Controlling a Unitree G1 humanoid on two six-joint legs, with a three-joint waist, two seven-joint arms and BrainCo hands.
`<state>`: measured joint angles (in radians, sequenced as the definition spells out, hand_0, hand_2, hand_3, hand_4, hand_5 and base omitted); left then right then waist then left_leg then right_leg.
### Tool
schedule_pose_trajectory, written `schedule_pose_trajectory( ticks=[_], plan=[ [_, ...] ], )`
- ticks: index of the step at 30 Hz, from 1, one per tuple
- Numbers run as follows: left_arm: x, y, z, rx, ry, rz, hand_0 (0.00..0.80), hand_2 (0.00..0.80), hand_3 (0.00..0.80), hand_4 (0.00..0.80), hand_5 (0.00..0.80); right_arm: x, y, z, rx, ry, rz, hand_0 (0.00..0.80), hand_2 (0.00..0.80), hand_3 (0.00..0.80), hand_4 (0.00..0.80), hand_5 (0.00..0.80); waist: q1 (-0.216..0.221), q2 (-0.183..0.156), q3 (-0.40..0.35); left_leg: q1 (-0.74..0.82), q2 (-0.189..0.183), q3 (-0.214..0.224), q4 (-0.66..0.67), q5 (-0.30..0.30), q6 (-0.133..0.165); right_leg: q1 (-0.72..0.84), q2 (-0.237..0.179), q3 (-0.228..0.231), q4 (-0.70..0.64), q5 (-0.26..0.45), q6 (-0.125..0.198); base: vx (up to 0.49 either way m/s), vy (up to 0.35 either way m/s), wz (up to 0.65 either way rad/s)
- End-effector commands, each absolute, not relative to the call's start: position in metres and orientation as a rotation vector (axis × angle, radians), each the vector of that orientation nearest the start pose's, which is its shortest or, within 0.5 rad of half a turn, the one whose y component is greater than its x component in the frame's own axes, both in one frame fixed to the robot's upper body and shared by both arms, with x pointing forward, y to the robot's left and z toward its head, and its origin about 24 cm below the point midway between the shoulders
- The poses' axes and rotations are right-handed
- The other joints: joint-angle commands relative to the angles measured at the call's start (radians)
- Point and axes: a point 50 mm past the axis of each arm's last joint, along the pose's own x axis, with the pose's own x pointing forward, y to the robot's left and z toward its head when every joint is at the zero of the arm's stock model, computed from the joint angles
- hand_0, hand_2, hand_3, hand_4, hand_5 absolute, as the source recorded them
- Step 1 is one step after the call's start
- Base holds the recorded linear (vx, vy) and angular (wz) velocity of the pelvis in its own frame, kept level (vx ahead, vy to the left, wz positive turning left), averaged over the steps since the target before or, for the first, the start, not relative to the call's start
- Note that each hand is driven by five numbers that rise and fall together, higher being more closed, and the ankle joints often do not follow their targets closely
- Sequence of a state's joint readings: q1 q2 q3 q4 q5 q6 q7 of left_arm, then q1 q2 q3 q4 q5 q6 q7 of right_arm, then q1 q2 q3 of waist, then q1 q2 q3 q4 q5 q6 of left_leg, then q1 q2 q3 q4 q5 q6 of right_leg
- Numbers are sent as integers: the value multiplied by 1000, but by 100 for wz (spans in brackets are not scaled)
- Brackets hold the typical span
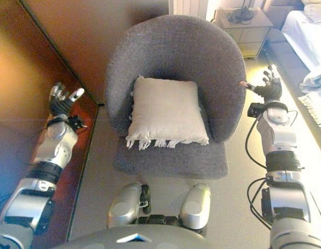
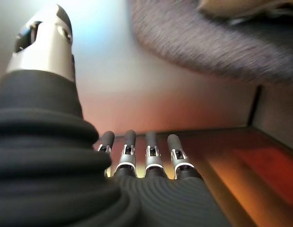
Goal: Pick up the cushion and take it to the sofa
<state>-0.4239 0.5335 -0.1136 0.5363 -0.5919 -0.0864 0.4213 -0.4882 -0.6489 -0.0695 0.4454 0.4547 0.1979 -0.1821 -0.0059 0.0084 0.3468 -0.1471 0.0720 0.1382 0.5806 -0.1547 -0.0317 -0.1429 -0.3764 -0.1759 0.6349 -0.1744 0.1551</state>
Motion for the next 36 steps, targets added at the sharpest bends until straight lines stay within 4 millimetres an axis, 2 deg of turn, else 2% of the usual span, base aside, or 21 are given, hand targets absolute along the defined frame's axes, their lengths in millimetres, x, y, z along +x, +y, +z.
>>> schedule_pose_trajectory(
  ticks=[1, 4, 6, 12, 19, 24, 29, 33, 36],
  plan=[
    [310, 297, 90, 10, -85, 539, 0, 0, 0, 0, 0, 319, -320, 121, -90, 31, -377, 0, 0, 0, 0, 0, 24, -15, -121, 57, 12, 19, -136, 39, -15, -52, 40, -27, -110, 146, -8, -23, -44, -3],
    [306, 300, 93, -56, -108, 503, 0, 0, 0, 0, 0, 320, -310, 112, -79, 62, -273, 0, 0, 0, 0, 0, 24, -20, -127, 63, 13, 19, -141, 37, -16, -36, 48, -27, -132, 146, -10, -27, -16, -9],
    [304, 294, 93, -100, -115, 446, 0, 0, 0, 0, 0, 319, -302, 105, -70, 84, -204, 0, 0, 0, 0, 0, 25, -22, -129, 67, 11, 19, -143, 34, -15, -26, 48, -30, -140, 145, -10, -36, -9, -9],
    [291, 263, 90, -243, -132, 271, 0, 0, 0, 0, 0, 301, -268, 81, 62, 139, -16, 0, 0, 0, 0, 0, 28, -28, -115, 73, 8, 11, -160, 31, -7, -12, 51, -36, -157, 141, -7, -93, -20, -1],
    [268, 228, 59, -280, -48, 149, 0, 0, 0, 0, 0, 277, -223, 56, 251, 124, 92, 0, 0, 0, 0, 0, 14, -26, -105, 80, 9, 22, -219, 44, 3, 4, 66, -28, -212, 143, -4, -188, -10, -3],
    [241, 227, 35, -355, 4, 135, 0, 0, 0, 0, 0, 251, -207, 34, 330, 158, 154, 0, 0, 0, 0, 0, 4, -26, -129, 134, 5, 35, -285, 59, 5, 73, 77, -39, -295, 158, -1, -131, -6, -3],
    [211, 233, 14, -390, 75, 126, 0, 0, 0, 0, 0, 221, -194, 6, 497, 284, 223, 0, 0, 0, 0, 0, 0, -33, -177, 211, -10, 39, -383, 76, 0, 175, 115, -38, -419, 169, -1, -53, -35, 3],
    [195, 232, 0, -431, 126, 117, 0, 0, 0, 0, 0, 204, -191, -13, 467, 369, 238, 0, 0, 0, 0, 0, -2, -44, -198, 249, -15, 54, -415, 76, -1, 222, 141, -36, -483, 180, -3, -84, -56, 1],
    [187, 229, -8, -431, 153, 105, 0, 0, 0, 0, 0, 198, -188, -23, 496, 401, 202, 0, 0, 0, 0, 0, 0, -50, -208, 267, -13, 62, -424, 70, 0, 247, 154, -33, -509, 184, -5, -99, -70, -8]
  ],
)
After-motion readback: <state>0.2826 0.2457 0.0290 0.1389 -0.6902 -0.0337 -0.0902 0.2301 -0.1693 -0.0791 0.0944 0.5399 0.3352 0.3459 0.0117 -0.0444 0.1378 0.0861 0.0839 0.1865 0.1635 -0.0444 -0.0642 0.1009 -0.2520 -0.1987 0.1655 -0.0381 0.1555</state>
